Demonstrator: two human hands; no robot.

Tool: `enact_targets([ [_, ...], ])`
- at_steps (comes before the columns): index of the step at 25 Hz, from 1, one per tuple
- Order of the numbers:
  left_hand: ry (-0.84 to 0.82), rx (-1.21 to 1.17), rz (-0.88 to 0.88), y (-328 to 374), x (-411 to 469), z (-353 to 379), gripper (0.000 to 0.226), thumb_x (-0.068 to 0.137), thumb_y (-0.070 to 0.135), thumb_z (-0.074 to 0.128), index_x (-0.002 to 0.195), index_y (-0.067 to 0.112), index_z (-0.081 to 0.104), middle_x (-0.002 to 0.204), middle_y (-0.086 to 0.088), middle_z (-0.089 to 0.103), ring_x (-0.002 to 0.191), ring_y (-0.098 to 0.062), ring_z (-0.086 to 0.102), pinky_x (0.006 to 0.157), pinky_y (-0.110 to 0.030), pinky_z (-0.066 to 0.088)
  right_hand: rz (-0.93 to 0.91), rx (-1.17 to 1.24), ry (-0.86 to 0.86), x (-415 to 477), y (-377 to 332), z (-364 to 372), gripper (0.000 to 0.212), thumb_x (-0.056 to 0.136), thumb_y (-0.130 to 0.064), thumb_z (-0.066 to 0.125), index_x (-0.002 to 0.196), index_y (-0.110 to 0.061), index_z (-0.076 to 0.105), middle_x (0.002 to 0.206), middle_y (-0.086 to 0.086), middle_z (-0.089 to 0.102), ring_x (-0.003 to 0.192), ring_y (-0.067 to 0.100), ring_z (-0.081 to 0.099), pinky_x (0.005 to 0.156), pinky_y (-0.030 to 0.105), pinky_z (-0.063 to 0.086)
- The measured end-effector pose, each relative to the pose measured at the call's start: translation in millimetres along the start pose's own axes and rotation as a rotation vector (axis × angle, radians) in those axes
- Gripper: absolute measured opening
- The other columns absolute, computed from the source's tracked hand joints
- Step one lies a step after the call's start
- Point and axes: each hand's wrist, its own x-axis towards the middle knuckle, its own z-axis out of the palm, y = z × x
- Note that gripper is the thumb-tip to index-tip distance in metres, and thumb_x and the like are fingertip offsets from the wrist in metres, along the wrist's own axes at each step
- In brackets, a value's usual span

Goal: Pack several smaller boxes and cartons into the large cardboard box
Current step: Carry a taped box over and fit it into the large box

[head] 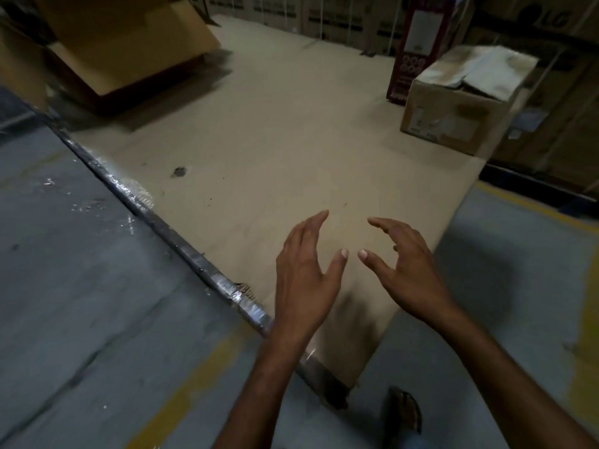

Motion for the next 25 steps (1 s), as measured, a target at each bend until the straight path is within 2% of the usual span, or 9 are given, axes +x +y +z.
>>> enact_targets([
  [5, 0.074, -0.171, -0.078, 52.4, 40.3, 93.4, 0.057, 0.094, 0.031, 0.070, 0.146, 0.037, 0.047, 0.143, 0.020, 0.052, 0.135, 0.003, 0.045, 0.114, -0.030, 0.040, -0.066, 0.106, 0.043, 47.5, 73.4, -63.8, 0.043, 0.096, -0.043, 0.068, 0.137, -0.037, 0.058, 0.137, -0.022, 0.054, 0.130, 0.005, 0.048, 0.105, 0.046, 0.049],
  [9, 0.085, -0.225, -0.083, 99.9, 94.8, 178.9, 0.056, 0.094, 0.028, 0.071, 0.145, 0.036, 0.049, 0.139, 0.020, 0.056, 0.131, 0.004, 0.048, 0.103, -0.019, 0.040, -0.121, 0.144, 0.021, 95.2, 130.1, -117.0, 0.037, 0.098, -0.046, 0.066, 0.134, -0.037, 0.061, 0.134, -0.020, 0.057, 0.129, 0.005, 0.049, 0.103, 0.042, 0.050],
  [12, 0.057, -0.269, -0.125, 132.7, 128.6, 220.3, 0.052, 0.095, 0.033, 0.070, 0.142, 0.040, 0.049, 0.138, 0.022, 0.057, 0.129, 0.006, 0.048, 0.096, -0.012, 0.037, -0.112, 0.137, 0.039, 133.6, 159.2, -162.5, 0.033, 0.100, -0.039, 0.065, 0.132, -0.036, 0.063, 0.134, -0.019, 0.057, 0.129, 0.005, 0.047, 0.106, 0.042, 0.047],
  [16, 0.046, -0.341, -0.168, 152.6, 184.1, 256.3, 0.040, 0.097, 0.046, 0.065, 0.135, 0.042, 0.054, 0.129, 0.022, 0.063, 0.125, 0.009, 0.052, 0.100, -0.024, 0.044, -0.019, 0.131, 0.232, 195.9, 197.8, -200.7, 0.024, 0.099, -0.035, 0.066, 0.122, -0.030, 0.069, 0.133, -0.012, 0.060, 0.129, 0.011, 0.051, 0.106, 0.039, 0.046],
  [19, 0.062, -0.370, -0.164, 157.9, 246.6, 280.0, 0.036, 0.098, 0.051, 0.058, 0.132, 0.037, 0.058, 0.124, 0.020, 0.064, 0.123, 0.001, 0.057, 0.103, -0.034, 0.048, 0.076, 0.169, 0.391, 249.0, 223.6, -214.3, 0.016, 0.099, -0.031, 0.065, 0.113, -0.024, 0.072, 0.132, -0.004, 0.060, 0.129, 0.016, 0.053, 0.106, 0.037, 0.045],
  [21, 0.054, -0.388, -0.136, 159.9, 300.8, 303.0, 0.040, 0.097, 0.054, 0.056, 0.132, 0.034, 0.057, 0.126, 0.018, 0.063, 0.124, -0.003, 0.057, 0.104, -0.036, 0.048, 0.111, 0.133, 0.450, 290.5, 238.4, -221.4, 0.017, 0.099, -0.033, 0.065, 0.112, -0.024, 0.070, 0.135, 0.000, 0.059, 0.132, 0.019, 0.050, 0.109, 0.034, 0.040],
  [23, 0.037, -0.362, -0.127, 159.4, 356.4, 323.1, 0.052, 0.094, 0.061, 0.058, 0.137, 0.032, 0.054, 0.138, 0.012, 0.058, 0.129, -0.007, 0.052, 0.107, -0.035, 0.045, 0.167, 0.099, 0.497, 329.1, 246.5, -222.7, 0.027, 0.098, -0.038, 0.065, 0.120, -0.023, 0.066, 0.142, 0.003, 0.054, 0.137, 0.022, 0.045, 0.110, 0.028, 0.033],
  [25, 0.045, -0.281, -0.155, 151.5, 413.4, 340.6, 0.061, 0.092, 0.060, 0.063, 0.144, 0.030, 0.051, 0.148, 0.006, 0.050, 0.135, -0.012, 0.047, 0.112, -0.036, 0.041, 0.277, 0.135, 0.543, 366.8, 252.6, -218.8, 0.050, 0.096, -0.043, 0.065, 0.139, -0.020, 0.053, 0.151, 0.006, 0.045, 0.142, 0.026, 0.038, 0.111, 0.033, 0.032],
])
